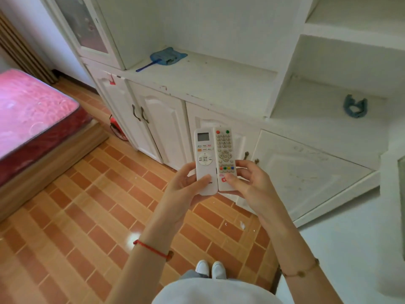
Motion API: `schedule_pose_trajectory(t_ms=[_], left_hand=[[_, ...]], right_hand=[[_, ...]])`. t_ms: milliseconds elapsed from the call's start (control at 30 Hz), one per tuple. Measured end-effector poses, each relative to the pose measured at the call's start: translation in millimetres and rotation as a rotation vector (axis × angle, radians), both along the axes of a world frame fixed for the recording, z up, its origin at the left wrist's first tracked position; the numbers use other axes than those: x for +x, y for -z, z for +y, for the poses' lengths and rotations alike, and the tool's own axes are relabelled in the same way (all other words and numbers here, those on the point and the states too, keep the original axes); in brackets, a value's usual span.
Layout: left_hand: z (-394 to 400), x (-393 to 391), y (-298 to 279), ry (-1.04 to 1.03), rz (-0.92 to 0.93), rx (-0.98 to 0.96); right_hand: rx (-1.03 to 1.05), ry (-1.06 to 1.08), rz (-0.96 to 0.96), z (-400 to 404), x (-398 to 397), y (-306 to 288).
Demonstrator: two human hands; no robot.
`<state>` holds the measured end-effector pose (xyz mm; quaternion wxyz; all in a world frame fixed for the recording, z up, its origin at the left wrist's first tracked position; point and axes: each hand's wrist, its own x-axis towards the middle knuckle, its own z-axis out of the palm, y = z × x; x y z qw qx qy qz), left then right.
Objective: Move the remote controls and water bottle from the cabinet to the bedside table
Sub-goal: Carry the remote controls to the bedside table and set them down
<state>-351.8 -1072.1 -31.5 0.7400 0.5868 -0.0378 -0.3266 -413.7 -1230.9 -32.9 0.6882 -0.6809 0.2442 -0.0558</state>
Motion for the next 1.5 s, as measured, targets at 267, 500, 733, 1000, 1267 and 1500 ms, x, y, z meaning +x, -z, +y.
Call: schedule_pose_trajectory(t_ms=[267,500,733,1000,1267,1500], left_hand=[[38,1,10,-0.182,0.032,-0.007],[75,7,16,-0.441,0.059,-0.006],[129,31,25,-0.667,0.078,-0.014],[226,93,29,-0.877,0.045,-0.003],[355,155,19,-1.006,0.009,0.03],[444,193,22,-1.154,0.028,0.031]], right_hand=[[0.001,-0.188,0.004,29,29,10],[-0.005,-0.398,0.022,66,72,19],[-0.026,-0.616,0.02,124,130,27],[-0.008,-0.823,0.009,235,228,29],[0.036,-0.976,-0.013,374,310,21],[0.069,-1.128,0.037,478,368,21]])
